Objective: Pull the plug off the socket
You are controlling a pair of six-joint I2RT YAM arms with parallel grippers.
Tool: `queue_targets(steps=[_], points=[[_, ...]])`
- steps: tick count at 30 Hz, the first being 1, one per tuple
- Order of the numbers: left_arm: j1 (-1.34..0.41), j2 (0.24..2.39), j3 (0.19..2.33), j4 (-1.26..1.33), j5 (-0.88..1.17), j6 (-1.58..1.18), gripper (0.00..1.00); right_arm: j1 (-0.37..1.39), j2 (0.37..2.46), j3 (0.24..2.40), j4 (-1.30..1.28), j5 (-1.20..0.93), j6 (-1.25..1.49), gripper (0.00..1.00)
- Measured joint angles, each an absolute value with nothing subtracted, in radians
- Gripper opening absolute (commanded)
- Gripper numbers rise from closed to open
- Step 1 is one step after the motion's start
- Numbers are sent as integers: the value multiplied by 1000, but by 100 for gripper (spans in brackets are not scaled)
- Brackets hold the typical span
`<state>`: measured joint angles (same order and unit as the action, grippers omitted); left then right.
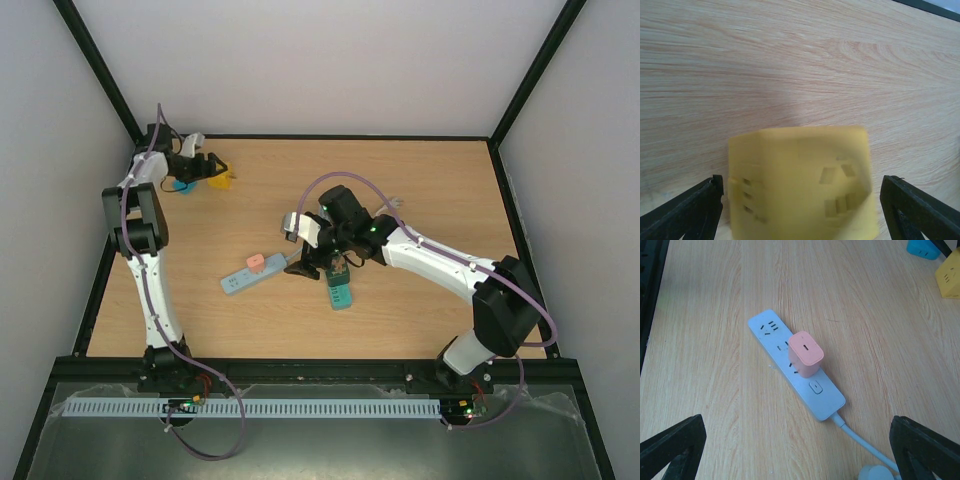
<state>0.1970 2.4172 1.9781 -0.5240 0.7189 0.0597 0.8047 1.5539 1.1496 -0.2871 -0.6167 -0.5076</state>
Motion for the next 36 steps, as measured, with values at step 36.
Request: queue_targets(steps=[36], points=[[152,1476,1303,-850,521,585,89,804,1441,984,-154,-622,-477,98]])
